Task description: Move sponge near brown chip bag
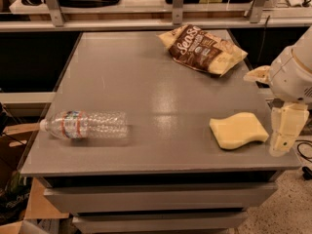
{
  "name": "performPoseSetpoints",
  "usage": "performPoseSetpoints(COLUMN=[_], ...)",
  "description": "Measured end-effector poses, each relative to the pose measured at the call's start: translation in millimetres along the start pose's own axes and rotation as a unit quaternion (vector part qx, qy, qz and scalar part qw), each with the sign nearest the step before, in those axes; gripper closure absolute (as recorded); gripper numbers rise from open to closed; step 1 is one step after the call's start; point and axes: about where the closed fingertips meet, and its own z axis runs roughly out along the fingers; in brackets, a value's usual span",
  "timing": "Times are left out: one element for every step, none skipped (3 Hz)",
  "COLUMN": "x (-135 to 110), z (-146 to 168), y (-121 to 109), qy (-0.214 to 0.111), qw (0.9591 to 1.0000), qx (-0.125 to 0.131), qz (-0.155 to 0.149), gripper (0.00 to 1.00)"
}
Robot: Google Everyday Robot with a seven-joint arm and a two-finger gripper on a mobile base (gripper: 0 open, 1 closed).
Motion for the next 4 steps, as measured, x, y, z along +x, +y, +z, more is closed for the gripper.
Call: performPoseSetpoints(x=[12, 20, 24, 24], z=[27, 49, 65, 75], y=[3, 4, 3, 0], qy=[-0.005, -0.007, -0.007, -0.005], qw=[0.9993, 0.9981, 0.9964, 0.9948], qx=[-0.015, -0.033, -0.053, -0.072], qz=[-0.034, -0.052, -0.065, -0.072], gripper=[0.00, 0.00, 0.00, 0.14])
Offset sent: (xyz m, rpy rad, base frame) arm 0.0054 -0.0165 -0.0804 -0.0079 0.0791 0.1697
